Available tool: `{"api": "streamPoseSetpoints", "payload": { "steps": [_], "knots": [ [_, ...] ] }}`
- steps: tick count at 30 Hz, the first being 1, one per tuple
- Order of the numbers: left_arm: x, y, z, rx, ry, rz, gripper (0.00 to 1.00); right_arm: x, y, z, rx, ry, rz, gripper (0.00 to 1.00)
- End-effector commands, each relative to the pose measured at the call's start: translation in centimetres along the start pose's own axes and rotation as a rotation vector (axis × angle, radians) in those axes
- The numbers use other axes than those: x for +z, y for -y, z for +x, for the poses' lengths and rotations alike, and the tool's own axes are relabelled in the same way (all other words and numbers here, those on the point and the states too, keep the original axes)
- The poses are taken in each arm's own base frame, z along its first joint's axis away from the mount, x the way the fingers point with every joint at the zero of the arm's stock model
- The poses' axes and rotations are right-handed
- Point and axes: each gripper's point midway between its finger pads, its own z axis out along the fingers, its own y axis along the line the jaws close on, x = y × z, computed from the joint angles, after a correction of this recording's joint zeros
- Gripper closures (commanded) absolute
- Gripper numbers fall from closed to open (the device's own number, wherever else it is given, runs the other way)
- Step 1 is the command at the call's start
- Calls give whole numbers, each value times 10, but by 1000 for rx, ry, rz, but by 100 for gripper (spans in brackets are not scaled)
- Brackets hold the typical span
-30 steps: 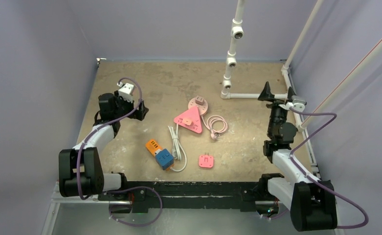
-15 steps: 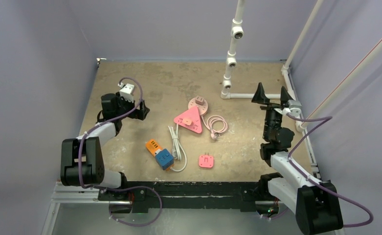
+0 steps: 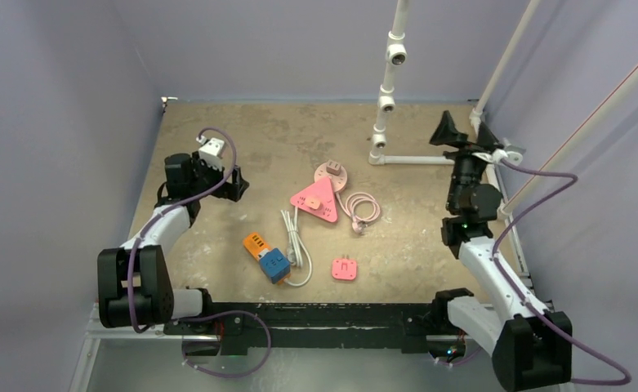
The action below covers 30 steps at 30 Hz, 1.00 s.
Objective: Insert the plug
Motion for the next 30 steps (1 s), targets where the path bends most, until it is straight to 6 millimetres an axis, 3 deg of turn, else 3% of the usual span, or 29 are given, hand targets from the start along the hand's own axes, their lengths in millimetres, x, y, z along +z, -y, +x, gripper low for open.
{"api": "streamPoseSetpoints", "payload": {
  "steps": [1, 3, 4, 5, 7, 9, 12, 15, 18, 20, 22, 26, 28, 30],
  "knots": [
    [-14, -4, -48, 87, 99, -26, 1, -9, -75, 8, 44, -105, -155, 1],
    [-19, -4, -56, 110, 122, -36, 1, -15, -102, 12, 43, -148, -189, 1],
    [-20, -5, -58, 114, 129, -43, 1, -16, -100, 13, 67, -171, -142, 1],
    [-22, -6, -59, 112, 128, -52, 1, -16, -93, 9, 87, -176, -105, 1],
    [-22, -4, -57, 106, 104, -35, 1, -13, -67, -22, 111, -83, -49, 1],
    [-21, 8, -51, 159, 63, 54, 1, -11, -53, -42, 99, -31, -60, 1],
    [-22, 14, -55, 148, 56, 91, 1, -3, -48, -32, 81, -94, -40, 1],
    [-25, 17, -64, 157, 78, 98, 1, 4, -69, -16, 106, -207, -108, 1],
    [-30, 18, -73, 177, 84, 99, 1, 10, -78, -8, 132, -331, -70, 1],
    [-34, 23, -76, 200, 84, 121, 3, -3, -94, -1, 199, -416, -8, 6],
    [-37, 27, -78, 203, 84, 136, 4, -27, -111, 9, 249, -490, 77, 3],
    [-39, 29, -81, 186, 97, 139, 4, -78, -159, 50, 332, -671, 37, 1],
    [-39, 29, -80, 171, 99, 135, 3, -99, -171, 65, 345, -724, 35, 1],
    [-40, 29, -77, 163, 92, 130, 1, -108, -175, 66, 375, -741, 29, 1]
  ]
}}
